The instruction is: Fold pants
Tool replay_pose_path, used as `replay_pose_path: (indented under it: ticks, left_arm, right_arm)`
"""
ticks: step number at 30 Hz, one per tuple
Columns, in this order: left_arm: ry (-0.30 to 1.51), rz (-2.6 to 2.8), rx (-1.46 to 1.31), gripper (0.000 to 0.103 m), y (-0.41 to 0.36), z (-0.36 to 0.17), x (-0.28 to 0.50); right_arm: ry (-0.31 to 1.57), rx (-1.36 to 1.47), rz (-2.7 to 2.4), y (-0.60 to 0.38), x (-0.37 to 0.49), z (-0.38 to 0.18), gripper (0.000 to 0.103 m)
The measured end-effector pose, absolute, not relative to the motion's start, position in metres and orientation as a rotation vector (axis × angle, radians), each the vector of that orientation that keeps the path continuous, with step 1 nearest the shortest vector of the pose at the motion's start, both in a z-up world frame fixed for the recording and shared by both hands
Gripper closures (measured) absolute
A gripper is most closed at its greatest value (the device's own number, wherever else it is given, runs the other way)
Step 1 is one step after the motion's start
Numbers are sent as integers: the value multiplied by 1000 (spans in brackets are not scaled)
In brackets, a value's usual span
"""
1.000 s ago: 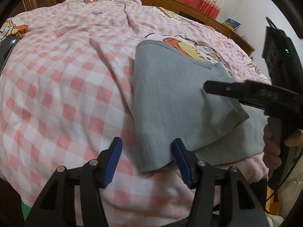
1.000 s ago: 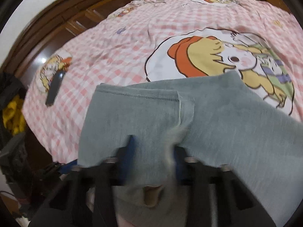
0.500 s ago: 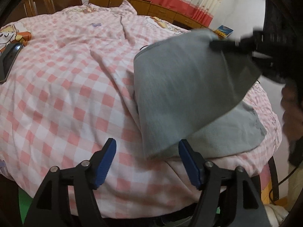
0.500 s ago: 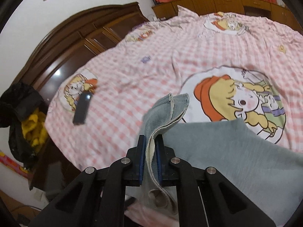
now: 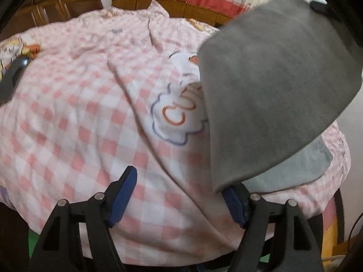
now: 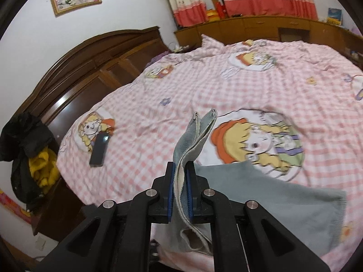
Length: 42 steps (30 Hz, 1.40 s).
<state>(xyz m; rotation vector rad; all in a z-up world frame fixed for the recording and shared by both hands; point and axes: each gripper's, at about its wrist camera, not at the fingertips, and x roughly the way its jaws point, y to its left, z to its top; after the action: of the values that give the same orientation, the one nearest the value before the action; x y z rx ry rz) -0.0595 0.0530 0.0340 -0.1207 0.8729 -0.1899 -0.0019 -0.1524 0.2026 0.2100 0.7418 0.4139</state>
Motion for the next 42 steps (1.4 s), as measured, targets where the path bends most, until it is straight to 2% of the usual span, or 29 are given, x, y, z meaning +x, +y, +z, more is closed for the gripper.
replay_pose_path:
  ticks: [8, 14, 23, 29, 36, 39, 42]
  left_arm:
    - [816, -207, 55, 25, 6, 61, -75]
    - [852, -250, 176, 25, -36, 50, -71]
    - [916, -259, 269, 25, -65, 26, -69]
    - [953, -268, 201, 25, -56, 23, -68]
    - [951, -315, 137, 25, -43, 37, -68]
    - [923, -327, 145, 25, -42, 49, -70]
    - [886, -326, 160, 25, -42, 63, -71]
  right_arm:
    - [701, 227, 276, -229, -18, 210, 93]
    - [693, 240, 177, -287, -33, 201, 93]
    - [852, 256, 36, -361, -21, 111, 93]
    - [960, 293, -11, -387, -14, 44, 92]
    - [936, 220, -20, -380, -17, 29, 92]
    - [931, 225, -21, -381, -22, 38, 87]
    - [882, 217, -50, -384, -31, 56, 76]
